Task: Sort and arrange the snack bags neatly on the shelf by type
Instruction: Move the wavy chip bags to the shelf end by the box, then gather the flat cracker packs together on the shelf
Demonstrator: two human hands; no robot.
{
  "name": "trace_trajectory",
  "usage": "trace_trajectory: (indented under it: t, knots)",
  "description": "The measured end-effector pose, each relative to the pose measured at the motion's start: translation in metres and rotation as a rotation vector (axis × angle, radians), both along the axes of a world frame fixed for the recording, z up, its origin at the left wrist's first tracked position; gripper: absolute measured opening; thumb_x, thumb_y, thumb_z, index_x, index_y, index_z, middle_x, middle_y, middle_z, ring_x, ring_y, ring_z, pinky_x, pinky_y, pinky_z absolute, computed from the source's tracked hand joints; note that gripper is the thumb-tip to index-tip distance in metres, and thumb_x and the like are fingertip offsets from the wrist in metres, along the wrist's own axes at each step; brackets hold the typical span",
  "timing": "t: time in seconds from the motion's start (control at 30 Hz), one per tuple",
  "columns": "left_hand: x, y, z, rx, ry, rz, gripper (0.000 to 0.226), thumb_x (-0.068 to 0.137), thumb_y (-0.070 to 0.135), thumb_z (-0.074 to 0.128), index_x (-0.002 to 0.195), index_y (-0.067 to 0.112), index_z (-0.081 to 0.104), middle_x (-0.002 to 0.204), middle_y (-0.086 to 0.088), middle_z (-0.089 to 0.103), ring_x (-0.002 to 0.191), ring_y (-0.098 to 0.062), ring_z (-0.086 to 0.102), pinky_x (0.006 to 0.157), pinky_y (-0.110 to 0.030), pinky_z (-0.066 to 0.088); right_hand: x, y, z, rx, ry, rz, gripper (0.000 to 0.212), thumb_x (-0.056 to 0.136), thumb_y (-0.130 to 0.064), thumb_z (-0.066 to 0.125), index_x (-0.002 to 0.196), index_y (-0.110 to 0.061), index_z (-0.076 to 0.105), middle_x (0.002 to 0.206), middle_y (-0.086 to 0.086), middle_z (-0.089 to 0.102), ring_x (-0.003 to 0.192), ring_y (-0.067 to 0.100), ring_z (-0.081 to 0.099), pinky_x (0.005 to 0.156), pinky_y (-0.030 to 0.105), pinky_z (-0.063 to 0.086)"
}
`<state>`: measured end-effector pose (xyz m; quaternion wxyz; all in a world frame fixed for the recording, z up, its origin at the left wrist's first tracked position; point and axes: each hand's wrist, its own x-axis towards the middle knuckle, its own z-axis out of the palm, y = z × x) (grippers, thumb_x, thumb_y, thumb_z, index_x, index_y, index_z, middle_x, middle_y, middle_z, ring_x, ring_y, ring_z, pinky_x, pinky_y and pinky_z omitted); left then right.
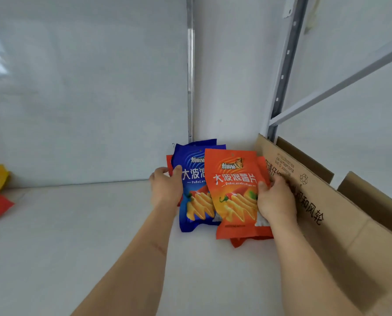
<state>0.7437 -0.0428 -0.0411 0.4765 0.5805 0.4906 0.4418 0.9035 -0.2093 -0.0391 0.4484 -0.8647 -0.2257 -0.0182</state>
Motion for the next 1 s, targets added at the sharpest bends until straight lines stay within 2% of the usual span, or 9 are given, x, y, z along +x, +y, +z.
trace_trajectory:
  t: [0.03,0.1,0.13,0.2,0.3,0.4,0.6,0.73,1.0]
  knots:
    - [-0.009,-0.005,0.002,0.089,0.081,0.045,0.047,0.097,0.044,0.057,0.133,0.015,0.053,0.138,-0.004,0.051,0.111,-0.022,0.06,0.092,-0.04,0.054,-0.005,0.0,0.002,-0.023,-0.098,-0.01,0.044,0.1,-0.034,0.048,0.138,-0.013,0.048,0.135,0.012,0.056,0.121,0.035,0.054,0.097,0.046,0.046]
    - [-0.031,-0.019,0.007,0.309,0.314,0.081,0.039,0.1,0.041,0.051,0.13,0.017,0.057,0.139,0.0,0.052,0.115,-0.023,0.058,0.089,-0.032,0.046,-0.022,0.003,0.011,-0.079,-0.299,0.001,0.046,0.1,-0.034,0.046,0.142,-0.014,0.045,0.144,0.011,0.048,0.132,0.033,0.044,0.107,0.049,0.036]
    - [-0.043,-0.027,0.008,0.433,0.482,0.09,0.035,0.102,0.039,0.048,0.128,0.018,0.06,0.135,0.0,0.056,0.112,-0.023,0.059,0.085,-0.031,0.044,-0.033,0.005,0.015,-0.093,-0.396,0.044,0.044,0.101,-0.033,0.046,0.141,-0.016,0.047,0.144,0.01,0.049,0.134,0.031,0.043,0.108,0.048,0.034]
    - [-0.067,-0.04,0.005,0.659,0.761,0.112,0.033,0.104,0.036,0.044,0.122,0.018,0.064,0.123,0.0,0.064,0.106,-0.024,0.061,0.083,-0.034,0.045,-0.057,0.013,0.016,-0.113,-0.591,0.199,0.033,0.099,-0.03,0.049,0.128,-0.016,0.059,0.132,0.007,0.059,0.124,0.03,0.051,0.102,0.045,0.037]
    - [-0.103,-0.048,-0.006,0.835,0.916,0.091,0.021,0.098,0.027,0.056,0.103,0.014,0.072,0.1,-0.002,0.071,0.089,-0.028,0.066,0.075,-0.036,0.047,-0.094,0.028,0.003,-0.221,-0.833,0.472,0.019,0.096,-0.024,0.054,0.108,-0.017,0.066,0.109,0.003,0.066,0.104,0.028,0.06,0.089,0.042,0.041]
    - [-0.144,-0.052,-0.019,0.959,1.044,0.109,0.008,0.082,0.02,0.076,0.078,0.014,0.071,0.075,0.0,0.068,0.065,-0.027,0.066,0.06,-0.032,0.048,-0.13,0.039,-0.01,-0.291,-0.936,0.667,0.021,0.097,-0.023,0.05,0.107,-0.019,0.067,0.107,0.001,0.066,0.102,0.026,0.059,0.086,0.04,0.041]
    - [-0.233,-0.056,-0.028,0.986,1.187,0.164,0.009,0.086,0.025,0.072,0.08,0.018,0.072,0.078,0.002,0.069,0.069,-0.024,0.066,0.062,-0.032,0.049,-0.207,0.062,-0.013,-0.308,-0.943,0.86,0.03,0.102,-0.022,0.039,0.121,-0.019,0.062,0.119,0.002,0.063,0.109,0.025,0.058,0.09,0.038,0.04]
    - [-0.291,-0.052,-0.025,0.982,1.207,0.209,0.011,0.079,0.023,0.079,0.074,0.018,0.071,0.071,0.002,0.067,0.061,-0.024,0.064,0.056,-0.032,0.048,-0.268,0.078,-0.016,-0.303,-0.933,0.913,0.027,0.101,-0.017,0.039,0.117,-0.019,0.061,0.114,0.001,0.063,0.103,0.026,0.057,0.083,0.035,0.038]
    - [-0.414,-0.036,-0.015,0.901,1.223,0.256,0.01,0.085,0.024,0.073,0.078,0.017,0.071,0.078,0.0,0.068,0.071,-0.027,0.067,0.063,-0.036,0.052,-0.39,0.117,-0.007,-0.324,-0.901,0.938,0.026,0.101,-0.016,0.037,0.117,-0.019,0.057,0.115,0.002,0.061,0.103,0.026,0.056,0.074,0.034,0.032]
